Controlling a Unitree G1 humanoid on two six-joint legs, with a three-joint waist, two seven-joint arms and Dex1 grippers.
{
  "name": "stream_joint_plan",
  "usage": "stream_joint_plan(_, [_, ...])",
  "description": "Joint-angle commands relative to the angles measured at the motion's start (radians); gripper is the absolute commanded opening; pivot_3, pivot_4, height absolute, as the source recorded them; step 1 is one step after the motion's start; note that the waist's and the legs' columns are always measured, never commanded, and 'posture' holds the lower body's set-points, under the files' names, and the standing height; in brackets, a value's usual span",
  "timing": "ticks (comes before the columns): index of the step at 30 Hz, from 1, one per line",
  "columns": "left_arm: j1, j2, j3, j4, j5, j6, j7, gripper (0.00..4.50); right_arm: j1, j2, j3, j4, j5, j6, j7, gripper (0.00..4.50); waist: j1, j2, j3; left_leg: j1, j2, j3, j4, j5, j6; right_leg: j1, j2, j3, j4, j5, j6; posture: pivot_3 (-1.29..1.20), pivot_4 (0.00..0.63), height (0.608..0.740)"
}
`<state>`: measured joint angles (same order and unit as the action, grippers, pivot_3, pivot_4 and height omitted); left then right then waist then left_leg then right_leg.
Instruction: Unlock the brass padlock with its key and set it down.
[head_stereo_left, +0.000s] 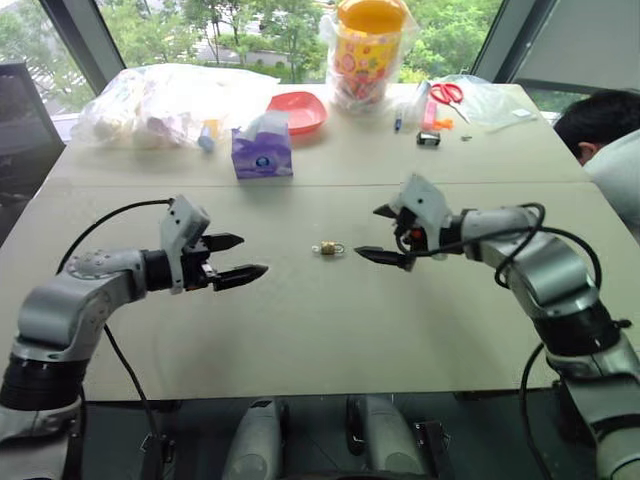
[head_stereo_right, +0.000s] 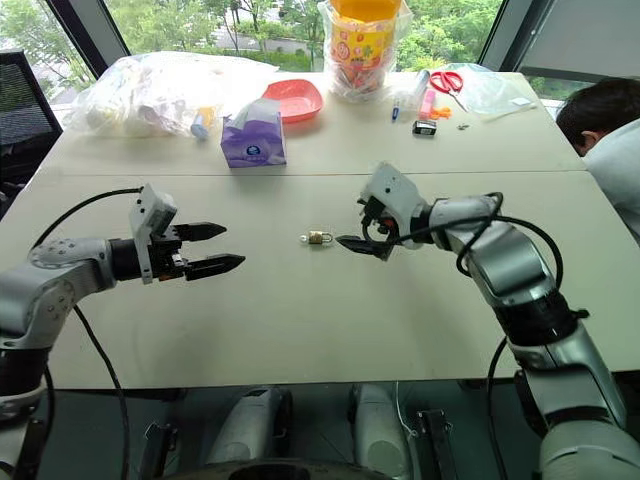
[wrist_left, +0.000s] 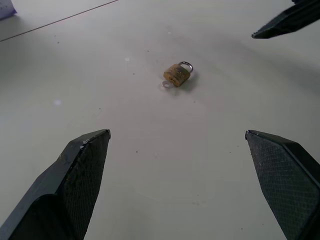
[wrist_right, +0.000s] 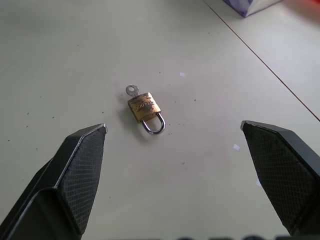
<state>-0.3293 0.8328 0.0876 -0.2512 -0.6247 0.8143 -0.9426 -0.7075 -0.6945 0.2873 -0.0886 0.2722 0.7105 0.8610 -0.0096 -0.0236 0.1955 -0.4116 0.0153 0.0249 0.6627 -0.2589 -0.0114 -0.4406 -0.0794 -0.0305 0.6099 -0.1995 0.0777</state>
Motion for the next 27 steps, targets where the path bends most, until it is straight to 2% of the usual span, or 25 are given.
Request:
stream_joint_plan(1, [-0.020, 0.054, 0.006, -0.046, -0.025, 0.006, -0.066, 4.48, -0.051, 0.040, 0.079, 0.172, -0.085, -0.110, 0.069, 4.50, 0.000, 0.000, 0.000, 0.000, -0.001, 0.000, 0.000, 0.000, 0.000, 0.000, 0.000, 0.000, 0.000, 0.000, 0.000, 0.00, 0.150, 0.740])
stream_joint_plan(6, [-0.020, 0.057, 0.012, -0.060, -0.008, 0.000, -0.041, 4.48, -0.129, 0.136, 0.131, 0.366, -0.145, -0.210, 0.142, 4.50, -0.004, 0.000, 0.000, -0.003, -0.002, 0.001, 0.001, 0.000, 0.001, -0.001, -0.002, 0.001, 0.000, 0.000, 0.002, 0.00, 0.150, 0.740])
stream_joint_plan(12, [0.051, 0.033, 0.025, -0.124, -0.023, 0.022, 0.016, 4.48, -0.235, 0.248, 0.138, 0.618, -0.220, -0.344, 0.155, 4.50, -0.008, 0.000, 0.000, -0.001, -0.001, 0.001, 0.001, 0.000, 0.001, -0.001, -0.001, 0.001, 0.002, 0.000, 0.002, 0.00, 0.150, 0.740])
stream_joint_plan(21, [0.110, 0.014, 0.035, -0.157, -0.019, 0.026, 0.078, 4.48, -0.283, 0.329, 0.149, 0.782, -0.301, -0.469, 0.218, 4.50, -0.009, 0.000, 0.000, 0.001, -0.001, 0.001, 0.001, 0.000, 0.000, 0.001, -0.001, 0.001, 0.004, 0.001, 0.003, 0.00, 0.150, 0.740])
stream_joint_plan(24, [0.118, 0.018, 0.032, -0.159, -0.019, 0.022, 0.082, 4.50, -0.283, 0.342, 0.147, 0.802, -0.322, -0.498, 0.231, 3.65, -0.012, 0.000, 0.000, 0.003, -0.001, 0.001, 0.001, 0.000, 0.000, 0.001, 0.000, 0.001, 0.004, 0.001, 0.003, 0.00, 0.150, 0.740])
stream_joint_plan(27, [0.115, 0.019, 0.028, -0.148, -0.013, 0.015, 0.081, 4.50, -0.276, 0.345, 0.149, 0.803, -0.335, -0.510, 0.252, 2.10, -0.011, 0.000, 0.000, 0.003, 0.000, 0.001, 0.001, 0.000, 0.000, 0.002, 0.000, 0.001, 0.005, 0.001, 0.002, 0.00, 0.150, 0.740])
